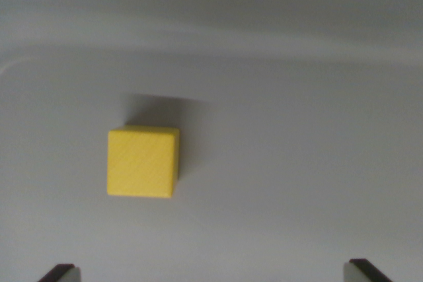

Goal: Pick yellow cube

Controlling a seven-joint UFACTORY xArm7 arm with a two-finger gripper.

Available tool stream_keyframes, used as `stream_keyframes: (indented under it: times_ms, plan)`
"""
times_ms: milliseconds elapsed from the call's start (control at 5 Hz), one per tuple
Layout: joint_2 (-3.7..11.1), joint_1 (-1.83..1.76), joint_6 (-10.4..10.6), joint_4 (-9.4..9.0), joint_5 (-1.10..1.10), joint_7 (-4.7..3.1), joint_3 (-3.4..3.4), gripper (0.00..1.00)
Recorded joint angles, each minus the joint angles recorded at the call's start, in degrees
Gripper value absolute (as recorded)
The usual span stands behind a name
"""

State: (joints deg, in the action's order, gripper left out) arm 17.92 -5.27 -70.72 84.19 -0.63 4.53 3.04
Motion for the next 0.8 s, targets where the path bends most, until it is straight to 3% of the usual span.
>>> stream_keyframes:
  times_ms: [200, 400, 600, 800]
  plan:
    - [2.20, -0.46, 2.72, -0.68, -0.24, 0.70, 0.24, 0.00]
    - [2.20, -0.46, 2.72, -0.68, -0.24, 0.70, 0.24, 0.00]
    - [4.36, -0.91, 5.38, -1.35, -0.48, 1.38, 0.48, 0.00]
    - [4.36, -0.91, 5.38, -1.35, -0.48, 1.38, 0.48, 0.00]
